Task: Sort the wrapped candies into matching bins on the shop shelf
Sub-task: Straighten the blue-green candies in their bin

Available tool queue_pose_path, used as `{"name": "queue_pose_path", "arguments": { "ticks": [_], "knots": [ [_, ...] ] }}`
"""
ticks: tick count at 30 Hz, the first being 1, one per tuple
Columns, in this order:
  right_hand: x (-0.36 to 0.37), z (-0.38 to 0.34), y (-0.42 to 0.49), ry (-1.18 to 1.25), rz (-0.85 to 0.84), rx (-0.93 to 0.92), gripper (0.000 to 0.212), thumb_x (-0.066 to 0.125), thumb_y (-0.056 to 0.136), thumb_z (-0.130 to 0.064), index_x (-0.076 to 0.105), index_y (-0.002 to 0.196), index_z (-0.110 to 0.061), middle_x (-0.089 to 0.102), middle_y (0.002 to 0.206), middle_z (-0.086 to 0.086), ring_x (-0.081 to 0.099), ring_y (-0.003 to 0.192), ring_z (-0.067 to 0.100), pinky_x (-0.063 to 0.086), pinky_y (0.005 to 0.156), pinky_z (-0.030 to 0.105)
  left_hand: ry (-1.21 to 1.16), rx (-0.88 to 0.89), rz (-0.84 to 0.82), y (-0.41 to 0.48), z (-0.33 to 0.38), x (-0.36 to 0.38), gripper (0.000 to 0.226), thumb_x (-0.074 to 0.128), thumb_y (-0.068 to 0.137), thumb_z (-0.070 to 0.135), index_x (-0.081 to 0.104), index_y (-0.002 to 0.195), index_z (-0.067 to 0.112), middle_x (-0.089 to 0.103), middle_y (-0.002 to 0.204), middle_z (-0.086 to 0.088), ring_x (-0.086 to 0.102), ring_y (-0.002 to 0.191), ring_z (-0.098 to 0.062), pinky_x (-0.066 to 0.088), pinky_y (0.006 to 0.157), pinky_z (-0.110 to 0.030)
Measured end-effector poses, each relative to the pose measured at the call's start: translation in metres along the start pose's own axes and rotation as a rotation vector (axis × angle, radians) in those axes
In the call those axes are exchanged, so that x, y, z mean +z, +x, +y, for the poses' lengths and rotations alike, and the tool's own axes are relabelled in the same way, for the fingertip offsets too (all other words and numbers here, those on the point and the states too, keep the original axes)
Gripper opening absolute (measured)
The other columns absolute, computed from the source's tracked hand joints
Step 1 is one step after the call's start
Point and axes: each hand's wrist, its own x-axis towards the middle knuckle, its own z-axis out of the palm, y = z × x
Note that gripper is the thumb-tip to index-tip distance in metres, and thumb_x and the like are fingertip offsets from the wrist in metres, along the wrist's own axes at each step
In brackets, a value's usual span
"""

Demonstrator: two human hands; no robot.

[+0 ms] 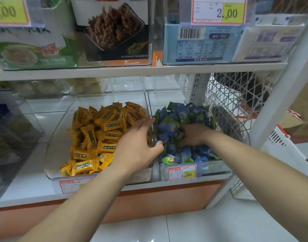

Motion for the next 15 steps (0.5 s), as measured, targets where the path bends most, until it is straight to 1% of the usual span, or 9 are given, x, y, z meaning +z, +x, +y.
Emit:
{"name": "queue_pose_path", "arguments": {
  "ticks": [1, 3, 4, 5, 6, 8, 9, 12, 15],
  "knots": [
    [0.004, -0.001, 0.004, -0.026, 0.006, 0.013, 0.067, 0.074, 0.072, -0.059, 0.058, 0.13, -0.03, 0.061, 0.133, 0.003, 0.061, 0.111, 0.026, 0.051, 0.085, 0.032, -0.001, 0.002, 0.0, 0.0, -0.001, 0.0, 0.075, 0.052, 0.078, 0.06, 0.037, 0.147, 0.037, 0.035, 0.154, 0.017, 0.044, 0.135, -0.011, 0.04, 0.102, -0.025],
    [0.011, 0.001, 0.009, -0.049, -0.01, 0.039, 0.079, 0.075, 0.069, -0.056, 0.049, 0.14, -0.034, 0.04, 0.15, 0.006, 0.052, 0.126, 0.03, 0.048, 0.091, 0.034, 0.001, 0.008, 0.006, 0.001, -0.002, 0.001, 0.074, 0.052, 0.078, 0.061, 0.037, 0.147, 0.037, 0.036, 0.154, 0.016, 0.044, 0.134, -0.011, 0.039, 0.101, -0.024],
    [0.013, 0.002, 0.01, -0.041, -0.011, 0.038, 0.082, 0.075, 0.068, -0.055, 0.046, 0.142, -0.035, 0.033, 0.153, 0.005, 0.048, 0.131, 0.03, 0.047, 0.093, 0.035, 0.003, 0.01, 0.005, 0.001, -0.003, 0.002, 0.074, 0.052, 0.078, 0.061, 0.037, 0.147, 0.037, 0.036, 0.154, 0.016, 0.044, 0.134, -0.011, 0.039, 0.101, -0.024],
    [0.015, 0.002, 0.011, -0.027, 0.003, 0.034, 0.082, 0.076, 0.066, -0.054, 0.048, 0.141, -0.034, 0.034, 0.152, 0.005, 0.049, 0.13, 0.029, 0.047, 0.093, 0.035, 0.003, 0.012, 0.006, 0.001, -0.003, 0.002, 0.074, 0.052, 0.079, 0.061, 0.036, 0.147, 0.037, 0.036, 0.154, 0.016, 0.044, 0.134, -0.011, 0.039, 0.101, -0.024],
    [0.016, 0.002, 0.012, -0.018, 0.027, 0.027, 0.079, 0.077, 0.065, -0.052, 0.052, 0.137, -0.031, 0.043, 0.146, 0.002, 0.054, 0.124, 0.027, 0.049, 0.089, 0.033, 0.004, 0.012, 0.01, 0.001, -0.003, 0.002, 0.074, 0.053, 0.079, 0.06, 0.036, 0.147, 0.037, 0.035, 0.154, 0.017, 0.044, 0.134, -0.011, 0.039, 0.101, -0.024],
    [0.019, 0.002, 0.013, 0.006, 0.068, 0.007, 0.067, 0.08, 0.066, -0.049, 0.061, 0.126, -0.026, 0.062, 0.127, 0.001, 0.062, 0.108, 0.023, 0.053, 0.084, 0.032, 0.001, 0.009, 0.009, 0.001, -0.002, 0.001, 0.074, 0.054, 0.08, 0.059, 0.035, 0.148, 0.038, 0.034, 0.155, 0.018, 0.043, 0.135, -0.011, 0.04, 0.102, -0.025],
    [0.02, 0.001, 0.013, 0.035, 0.079, 0.002, 0.061, 0.08, 0.067, -0.047, 0.063, 0.121, -0.024, 0.066, 0.119, 0.001, 0.064, 0.103, 0.023, 0.054, 0.083, 0.032, 0.0, 0.009, 0.005, 0.001, -0.001, 0.0, 0.074, 0.054, 0.08, 0.059, 0.034, 0.148, 0.039, 0.033, 0.155, 0.018, 0.043, 0.135, -0.01, 0.041, 0.103, -0.026],
    [0.014, 0.003, 0.007, 0.191, 0.074, -0.022, 0.043, 0.078, 0.07, -0.04, 0.067, 0.107, -0.023, 0.069, 0.103, 0.0, 0.066, 0.094, 0.021, 0.057, 0.081, 0.037, 0.003, 0.012, 0.0, 0.0, -0.001, -0.001, 0.075, 0.051, 0.079, 0.061, 0.033, 0.148, 0.039, 0.033, 0.155, 0.018, 0.043, 0.135, -0.01, 0.042, 0.103, -0.027],
    [-0.003, 0.015, -0.004, 0.401, 0.046, -0.059, 0.041, 0.081, 0.069, -0.037, 0.069, 0.107, -0.026, 0.071, 0.103, -0.004, 0.068, 0.096, 0.017, 0.056, 0.083, 0.035, 0.006, 0.018, 0.007, 0.0, -0.001, 0.0, 0.075, 0.05, 0.078, 0.062, 0.034, 0.148, 0.039, 0.035, 0.155, 0.018, 0.043, 0.135, -0.011, 0.042, 0.102, -0.027]
  ]
}}
